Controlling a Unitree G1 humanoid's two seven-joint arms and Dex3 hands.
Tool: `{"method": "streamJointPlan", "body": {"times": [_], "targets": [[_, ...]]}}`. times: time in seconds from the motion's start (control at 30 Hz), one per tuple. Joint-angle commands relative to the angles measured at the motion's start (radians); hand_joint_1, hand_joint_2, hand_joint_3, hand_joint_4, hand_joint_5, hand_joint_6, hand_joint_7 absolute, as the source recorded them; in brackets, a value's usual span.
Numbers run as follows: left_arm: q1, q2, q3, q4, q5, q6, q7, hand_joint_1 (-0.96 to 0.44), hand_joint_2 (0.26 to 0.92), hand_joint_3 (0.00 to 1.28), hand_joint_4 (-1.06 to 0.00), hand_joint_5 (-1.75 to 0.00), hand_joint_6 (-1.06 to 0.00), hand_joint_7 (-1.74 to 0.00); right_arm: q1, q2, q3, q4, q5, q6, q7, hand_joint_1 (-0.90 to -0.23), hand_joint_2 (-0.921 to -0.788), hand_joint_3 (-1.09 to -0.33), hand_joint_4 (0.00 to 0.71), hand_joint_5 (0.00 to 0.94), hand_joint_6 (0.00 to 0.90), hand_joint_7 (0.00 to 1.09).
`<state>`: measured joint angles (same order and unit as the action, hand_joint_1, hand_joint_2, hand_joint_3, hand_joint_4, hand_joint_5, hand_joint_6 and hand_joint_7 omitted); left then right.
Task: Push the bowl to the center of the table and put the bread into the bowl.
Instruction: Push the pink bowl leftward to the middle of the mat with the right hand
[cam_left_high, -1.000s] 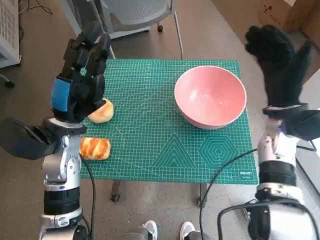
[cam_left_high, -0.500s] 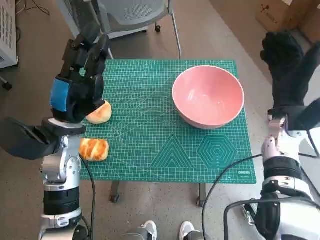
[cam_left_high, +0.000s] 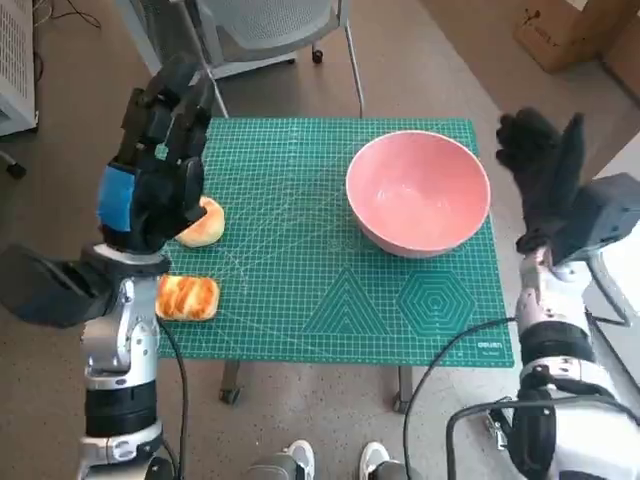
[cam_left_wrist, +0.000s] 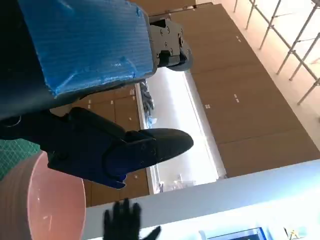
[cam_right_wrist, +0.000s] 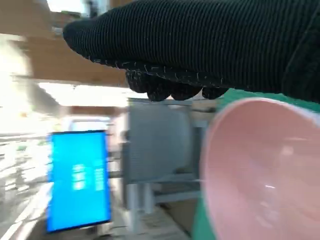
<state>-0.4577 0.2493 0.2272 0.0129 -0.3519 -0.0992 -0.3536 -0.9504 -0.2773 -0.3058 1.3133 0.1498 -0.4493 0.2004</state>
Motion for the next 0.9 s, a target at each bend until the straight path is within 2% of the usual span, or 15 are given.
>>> {"method": "streamJointPlan", "body": {"times": [0.03, 0.17, 0.5, 0.9], "targets": [[0.025, 0.015, 0.009, -0.038, 0.005, -0.002, 0.006, -0.64, 0.921, 0.57, -0.07, -0.01, 0.0, -0.45, 0.036, 0.037, 0.0, 0.017, -0.013, 0.058, -0.012, -0.578, -0.921, -0.827, 0.154, 0.018, 0.29, 0.02], [0.039, 0.019, 0.01, -0.051, 0.011, -0.002, 0.013, -0.64, 0.921, 0.56, -0.07, -0.01, 0.0, -0.44, 0.035, 0.058, 0.0, 0.018, -0.013, 0.082, -0.01, -0.573, -0.921, -0.823, 0.168, 0.021, 0.315, 0.03], [0.075, 0.025, 0.016, -0.1, 0.019, 0.012, 0.048, -0.63, 0.921, 0.56, -0.08, -0.02, 0.0, -0.46, 0.012, 0.117, 0.007, 0.018, -0.018, 0.109, -0.002, -0.618, -0.921, -0.773, 0.193, 0.017, 0.346, 0.04], [0.135, 0.032, 0.034, -0.182, 0.019, 0.041, 0.091, -0.65, 0.921, 0.54, -0.09, -0.02, 0.0, -0.55, -0.038, 0.201, 0.016, 0.013, -0.025, 0.128, -0.001, -0.587, -0.921, -0.805, 0.192, 0.009, 0.331, 0.03]]}}
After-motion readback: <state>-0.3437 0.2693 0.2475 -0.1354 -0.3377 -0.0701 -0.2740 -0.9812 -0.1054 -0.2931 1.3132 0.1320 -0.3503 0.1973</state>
